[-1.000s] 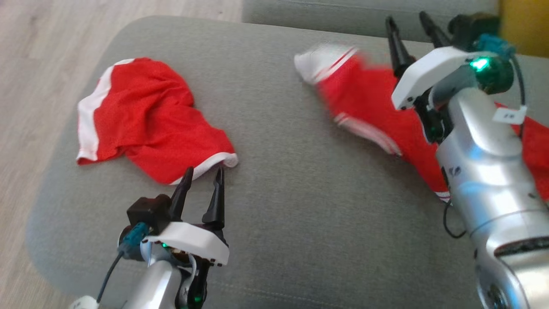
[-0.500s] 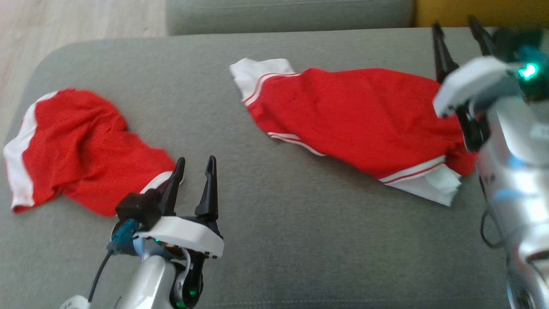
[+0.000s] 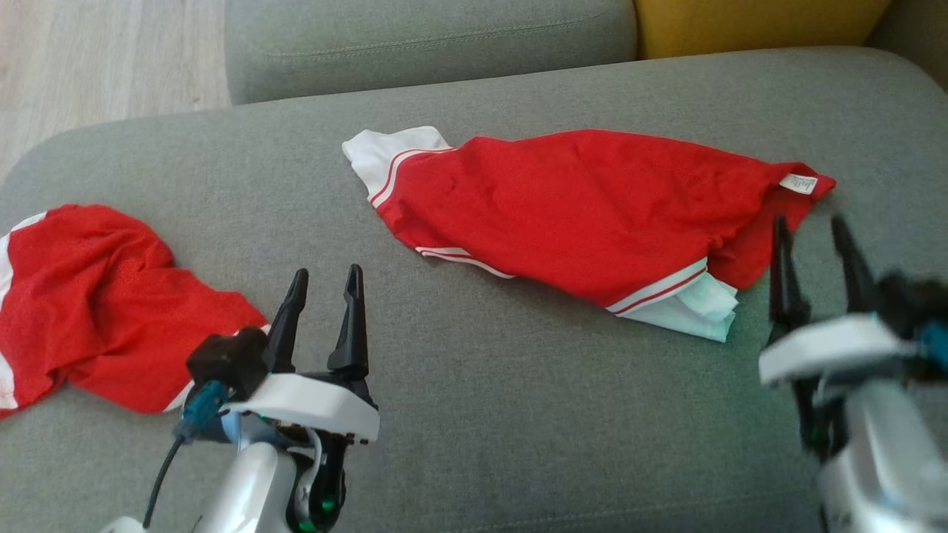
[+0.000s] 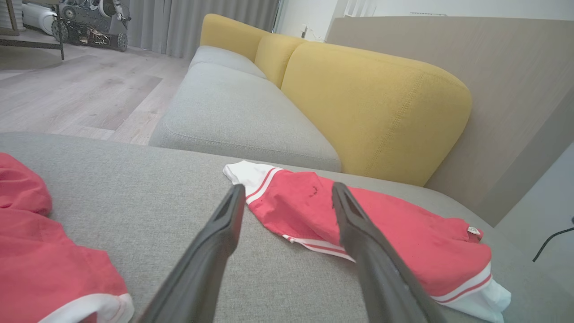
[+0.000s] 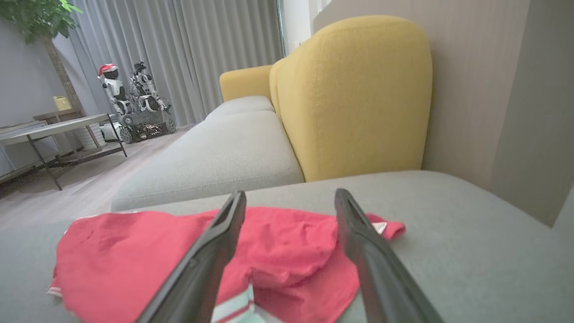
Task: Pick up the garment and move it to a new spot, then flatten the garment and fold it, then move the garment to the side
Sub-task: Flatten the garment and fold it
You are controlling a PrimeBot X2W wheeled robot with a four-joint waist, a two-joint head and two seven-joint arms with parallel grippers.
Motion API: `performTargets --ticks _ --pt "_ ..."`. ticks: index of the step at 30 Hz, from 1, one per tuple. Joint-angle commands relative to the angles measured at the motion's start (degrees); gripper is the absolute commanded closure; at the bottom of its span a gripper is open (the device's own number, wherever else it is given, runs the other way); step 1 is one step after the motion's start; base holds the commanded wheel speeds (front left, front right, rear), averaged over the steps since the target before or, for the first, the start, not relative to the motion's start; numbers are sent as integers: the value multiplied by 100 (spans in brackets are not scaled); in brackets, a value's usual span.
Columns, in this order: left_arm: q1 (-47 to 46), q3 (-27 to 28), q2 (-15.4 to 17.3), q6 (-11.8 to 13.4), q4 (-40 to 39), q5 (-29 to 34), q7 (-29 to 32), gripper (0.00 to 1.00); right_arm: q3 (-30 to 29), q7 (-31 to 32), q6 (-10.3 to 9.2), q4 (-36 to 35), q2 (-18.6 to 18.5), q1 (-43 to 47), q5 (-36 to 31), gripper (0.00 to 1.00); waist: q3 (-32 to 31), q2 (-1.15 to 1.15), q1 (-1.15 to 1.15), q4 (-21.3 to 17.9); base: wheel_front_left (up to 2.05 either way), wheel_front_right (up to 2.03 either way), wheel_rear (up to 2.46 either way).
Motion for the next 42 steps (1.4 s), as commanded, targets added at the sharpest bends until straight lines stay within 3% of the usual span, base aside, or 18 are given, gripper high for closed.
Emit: performTargets --ticks 1,8,13,34,35,36,37,42 --pt "-81 158 16 -7 -210 40 -44 0 20 -53 -4 -428 124 125 -69 0 1 0 0 -13 0 0 0" --pt "-38 151 16 -41 -181 72 -44 0 -173 277 -4 -1320 405 1040 -273 0 34 0 0 -41 0 0 0" --pt "-87 150 16 -65 -152 110 -44 0 -134 638 -4 -1460 474 1367 -231 0 131 0 0 -11 0 0 0" --pt "-313 132 16 -167 -16 308 -44 0 -219 1010 -4 237 509 762 -597 0 553 0 0 299 0 0 0" --pt "-318 135 16 -170 -10 324 -44 0 -191 1033 -4 313 510 736 -570 59 556 0 0 304 0 0 0" --pt "-318 135 16 -170 -10 324 -44 0 -191 1033 -4 313 510 736 -570 59 556 0 0 304 0 0 0" --pt "-320 138 16 -173 -4 335 -44 0 -156 1053 -4 382 510 716 -541 100 555 0 0 307 0 0 0" --pt "-305 141 16 -172 24 336 -44 0 42 1100 -4 587 510 674 -458 100 511 0 0 294 0 0 0"
